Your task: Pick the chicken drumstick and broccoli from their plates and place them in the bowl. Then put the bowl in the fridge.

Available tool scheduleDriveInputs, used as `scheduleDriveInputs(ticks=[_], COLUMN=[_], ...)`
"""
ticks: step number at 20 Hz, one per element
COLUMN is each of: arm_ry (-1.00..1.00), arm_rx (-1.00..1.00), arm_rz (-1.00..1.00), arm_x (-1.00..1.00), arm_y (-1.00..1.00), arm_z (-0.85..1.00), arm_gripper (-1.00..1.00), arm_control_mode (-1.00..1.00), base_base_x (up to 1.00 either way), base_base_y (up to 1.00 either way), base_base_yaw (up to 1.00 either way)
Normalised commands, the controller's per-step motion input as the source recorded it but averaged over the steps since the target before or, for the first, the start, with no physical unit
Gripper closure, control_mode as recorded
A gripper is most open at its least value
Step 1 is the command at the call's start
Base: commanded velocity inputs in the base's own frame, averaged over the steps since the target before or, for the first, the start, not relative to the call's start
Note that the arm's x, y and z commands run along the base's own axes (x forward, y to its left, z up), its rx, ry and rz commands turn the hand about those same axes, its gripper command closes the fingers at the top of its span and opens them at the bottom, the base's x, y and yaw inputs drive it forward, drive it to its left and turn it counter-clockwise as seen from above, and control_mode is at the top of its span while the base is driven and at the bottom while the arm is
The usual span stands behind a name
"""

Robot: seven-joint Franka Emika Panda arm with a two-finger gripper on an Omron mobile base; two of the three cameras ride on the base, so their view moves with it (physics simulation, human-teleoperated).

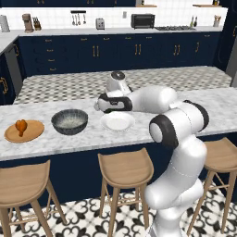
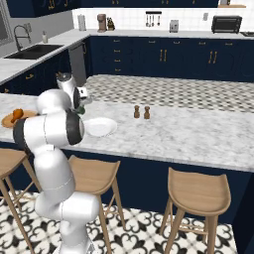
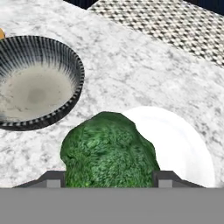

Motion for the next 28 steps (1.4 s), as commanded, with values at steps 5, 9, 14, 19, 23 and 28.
scheduleDriveInputs(ticks=[5, 9, 14, 19, 23, 28], arm_ry=[0.00, 0.04, 0.14, 0.22, 0.10, 0.05], arm_rx=[0.18, 0.09, 0.05, 0.05, 0.00, 0.00], arm_rz=[-0.01, -0.04, -0.05, -0.01, 0.00, 0.00], arm_x=[-0.34, -0.03, 0.19, 0.39, 0.38, 0.41], arm_y=[0.72, 0.71, 0.68, 0.23, 0.28, 0.33], arm_z=[0.27, 0.02, 0.00, -0.45, -0.44, -0.38], arm_gripper=[1.00, 1.00, 1.00, 1.00, 1.00, 1.00], arm_control_mode=[-1.00, -1.00, -1.00, -1.00, -1.00, -1.00], base_base_x=[0.00, 0.00, 0.00, 0.00, 0.00, 0.00], base_base_y=[0.00, 0.00, 0.00, 0.00, 0.00, 0.00], base_base_yaw=[0.00, 0.00, 0.00, 0.00, 0.00, 0.00])
